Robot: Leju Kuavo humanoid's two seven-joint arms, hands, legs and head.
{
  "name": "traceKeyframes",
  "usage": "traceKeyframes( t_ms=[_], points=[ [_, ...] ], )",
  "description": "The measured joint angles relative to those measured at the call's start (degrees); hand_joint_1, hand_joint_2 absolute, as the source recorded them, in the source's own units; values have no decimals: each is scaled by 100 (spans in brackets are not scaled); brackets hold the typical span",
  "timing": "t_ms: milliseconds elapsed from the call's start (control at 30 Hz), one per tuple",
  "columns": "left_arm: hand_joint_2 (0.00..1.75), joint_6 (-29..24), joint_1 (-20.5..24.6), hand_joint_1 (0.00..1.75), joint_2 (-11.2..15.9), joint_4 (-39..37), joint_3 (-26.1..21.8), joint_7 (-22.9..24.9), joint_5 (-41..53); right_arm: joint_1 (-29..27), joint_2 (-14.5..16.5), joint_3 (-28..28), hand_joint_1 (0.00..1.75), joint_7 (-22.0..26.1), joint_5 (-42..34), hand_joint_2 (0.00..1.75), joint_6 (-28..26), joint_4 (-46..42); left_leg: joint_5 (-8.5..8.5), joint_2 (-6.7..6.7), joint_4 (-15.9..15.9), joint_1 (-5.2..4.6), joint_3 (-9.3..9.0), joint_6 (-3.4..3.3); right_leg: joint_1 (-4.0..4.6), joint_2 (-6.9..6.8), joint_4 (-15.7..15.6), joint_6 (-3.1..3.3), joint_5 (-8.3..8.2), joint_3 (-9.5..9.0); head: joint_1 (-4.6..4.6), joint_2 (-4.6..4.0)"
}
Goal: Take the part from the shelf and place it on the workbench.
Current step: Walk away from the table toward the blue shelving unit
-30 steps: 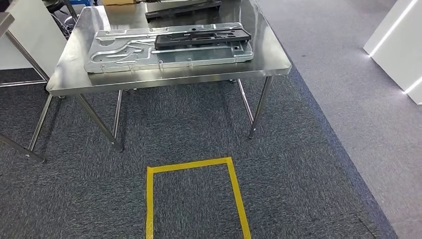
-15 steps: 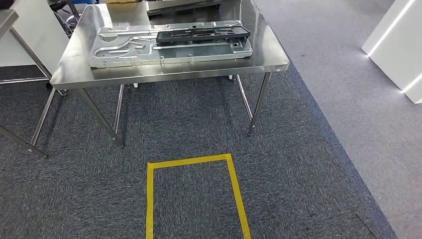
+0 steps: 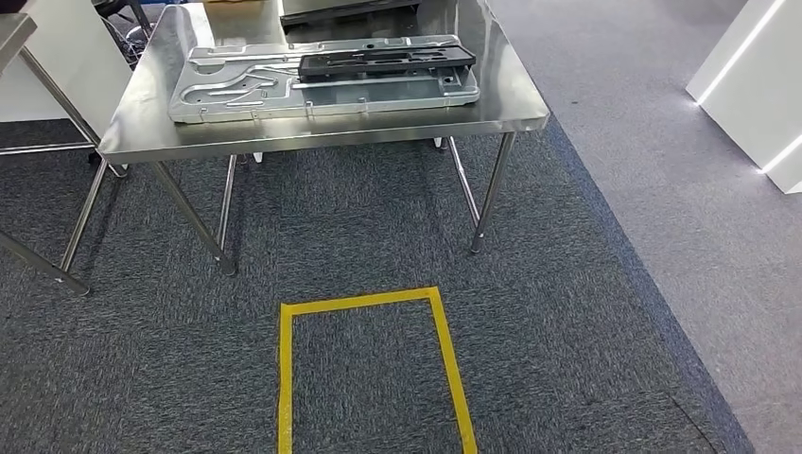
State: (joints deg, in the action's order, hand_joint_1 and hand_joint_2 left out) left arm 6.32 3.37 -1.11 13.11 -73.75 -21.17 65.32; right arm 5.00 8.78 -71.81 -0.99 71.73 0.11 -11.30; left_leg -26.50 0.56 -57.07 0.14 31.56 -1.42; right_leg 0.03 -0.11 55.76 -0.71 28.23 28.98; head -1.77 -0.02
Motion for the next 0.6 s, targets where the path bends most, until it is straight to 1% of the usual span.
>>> traceKeyframes(
  t_ms=[67,133,167,200,300,333,367,500,600],
  points=[
    [0,1,3,0,4,0,0,-4,-3,-7,0,-33,0,-53,-18,175,-51,0,-9,3,-3,-1,4,3,0,5,-5,3,-8,3,0,0],
    [0,1,1,0,6,0,0,-8,-12,-12,-2,-63,0,-138,-45,175,-91,-1,21,0,9,15,-1,52,19,3,2,29,-13,8,0,0],
    [0,-1,0,0,9,0,0,-10,-22,-12,-2,-73,0,-167,-60,175,-98,-1,30,-1,14,20,-2,60,24,3,5,39,-17,12,0,0],
    [44,-3,-1,0,11,0,-1,-10,-35,-11,-3,-81,0,-177,-73,175,-95,-1,38,-1,19,25,-4,72,28,3,8,46,-19,14,0,0],
    [175,-25,-2,0,15,0,-17,-10,-82,-10,-2,-101,0,-133,-104,44,-61,0,50,-1,24,32,-4,89,35,3,17,62,-16,18,0,0],
    [175,-37,-2,0,15,0,-27,-11,-95,-10,-1,-105,0,-111,-111,0,-54,0,50,-1,25,34,-4,91,36,3,19,64,-14,19,0,0],
    [175,-50,-2,0,15,0,-36,-14,-104,-9,-1,-110,0,-96,-115,0,-50,0,50,-1,25,35,-4,92,37,2,20,67,-13,20,0,0],
    [175,-100,1,0,15,0,-52,-45,-151,-8,-1,-123,0,-73,-125,175,-4,0,48,-1,26,35,-2,97,37,3,23,71,-9,21,0,0],
    [175,-111,-3,0,15,1,-46,-45,-290,-15,-9,-93,0,-40,-185,175,31,-2,48,-1,25,34,-1,97,33,3,23,73,-8,21,0,0]
  ],
)
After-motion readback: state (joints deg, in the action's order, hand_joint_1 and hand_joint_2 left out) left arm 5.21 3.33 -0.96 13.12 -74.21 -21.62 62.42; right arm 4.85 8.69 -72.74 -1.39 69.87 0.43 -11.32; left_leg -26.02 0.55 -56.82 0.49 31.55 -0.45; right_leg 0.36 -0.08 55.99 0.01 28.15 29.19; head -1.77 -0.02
